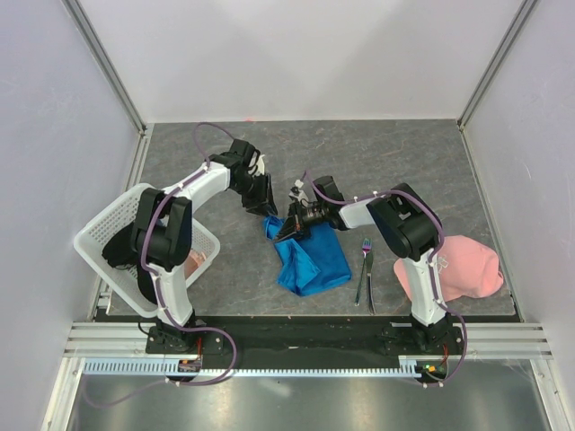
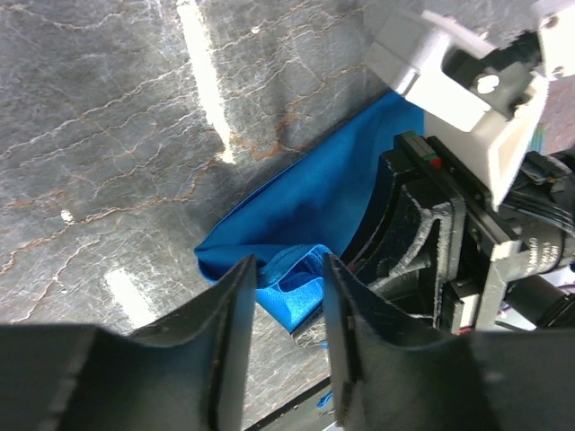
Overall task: Fold the napkin into a case and place the utensils inside
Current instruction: Fold the 2/3-rectangle-folded napkin at the center of the board.
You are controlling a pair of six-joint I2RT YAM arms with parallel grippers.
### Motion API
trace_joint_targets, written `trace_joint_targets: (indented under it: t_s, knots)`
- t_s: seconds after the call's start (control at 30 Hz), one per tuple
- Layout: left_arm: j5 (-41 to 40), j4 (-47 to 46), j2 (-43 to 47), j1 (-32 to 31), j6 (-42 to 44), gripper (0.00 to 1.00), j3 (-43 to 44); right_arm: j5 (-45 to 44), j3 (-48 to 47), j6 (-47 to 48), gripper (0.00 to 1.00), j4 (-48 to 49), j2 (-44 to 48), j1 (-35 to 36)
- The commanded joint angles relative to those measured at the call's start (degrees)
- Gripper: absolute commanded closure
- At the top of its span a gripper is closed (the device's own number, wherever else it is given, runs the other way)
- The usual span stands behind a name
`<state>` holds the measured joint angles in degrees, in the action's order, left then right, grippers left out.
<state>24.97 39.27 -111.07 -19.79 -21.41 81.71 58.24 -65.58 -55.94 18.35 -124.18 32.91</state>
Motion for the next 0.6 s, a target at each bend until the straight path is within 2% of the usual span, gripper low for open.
trace_joint_targets:
  t_s: [0.0,0.33,0.5,0.57]
  knots:
    - [-2.5,1.6,-1.5,-0.8,2.8,0.62,3.0,1.0,-2.4,0.0,1.0,1.9,-0.7,0.4]
    - [-8.5,3.1,0.6,-1.2,2.6,0.6,3.0,0.7,-2.3,-0.3,1.0,2.4,-0.9,0.7]
    - [-7.6,4.0,-0.8,-1.7,2.5,0.69,3.2,0.5,-2.8,-1.2,1.0,3.3,-1.2,0.9]
    - [-8.3,4.2,-1.1,-1.7,2.5,0.76,3.3,0.3,-3.5,-1.3,1.0,3.2,-1.4,1.1]
